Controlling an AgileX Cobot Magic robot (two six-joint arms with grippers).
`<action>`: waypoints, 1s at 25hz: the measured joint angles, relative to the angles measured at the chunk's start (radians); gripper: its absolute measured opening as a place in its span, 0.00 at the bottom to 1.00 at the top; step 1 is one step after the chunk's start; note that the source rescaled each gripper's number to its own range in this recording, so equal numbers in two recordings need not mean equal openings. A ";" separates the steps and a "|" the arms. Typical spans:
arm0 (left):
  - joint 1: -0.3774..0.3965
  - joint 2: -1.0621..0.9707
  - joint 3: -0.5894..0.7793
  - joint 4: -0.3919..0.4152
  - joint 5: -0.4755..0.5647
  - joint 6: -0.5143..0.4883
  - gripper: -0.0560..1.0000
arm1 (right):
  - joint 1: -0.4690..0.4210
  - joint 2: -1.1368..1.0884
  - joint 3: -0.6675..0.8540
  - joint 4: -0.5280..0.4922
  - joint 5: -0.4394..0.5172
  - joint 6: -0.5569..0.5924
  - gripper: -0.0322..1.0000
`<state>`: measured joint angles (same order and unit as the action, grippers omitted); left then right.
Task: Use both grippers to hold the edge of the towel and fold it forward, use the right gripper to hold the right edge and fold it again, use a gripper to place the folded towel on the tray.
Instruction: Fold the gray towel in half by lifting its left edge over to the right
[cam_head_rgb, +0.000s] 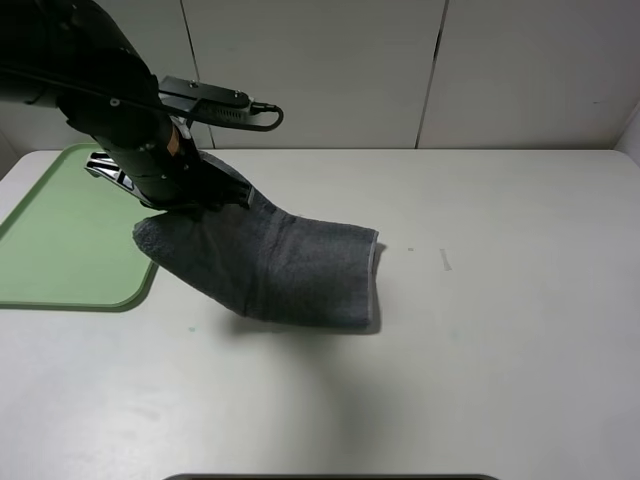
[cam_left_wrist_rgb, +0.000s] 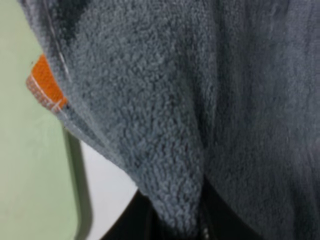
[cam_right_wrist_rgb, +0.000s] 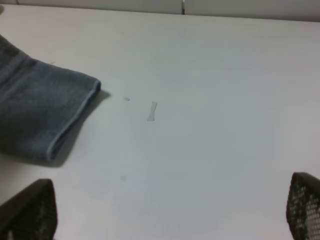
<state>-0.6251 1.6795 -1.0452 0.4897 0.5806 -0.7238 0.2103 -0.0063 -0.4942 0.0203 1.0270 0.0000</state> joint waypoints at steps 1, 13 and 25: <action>0.000 -0.002 0.000 0.000 0.002 0.000 0.14 | 0.000 0.000 0.000 0.000 0.000 0.000 1.00; -0.092 -0.005 0.000 -0.021 -0.025 0.002 0.14 | 0.000 0.000 0.000 0.000 0.000 0.000 1.00; -0.198 0.000 0.000 -0.082 -0.121 -0.009 0.14 | 0.000 0.000 0.000 0.000 0.000 0.000 1.00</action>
<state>-0.8227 1.6797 -1.0452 0.4082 0.4596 -0.7328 0.2103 -0.0063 -0.4942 0.0203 1.0270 0.0000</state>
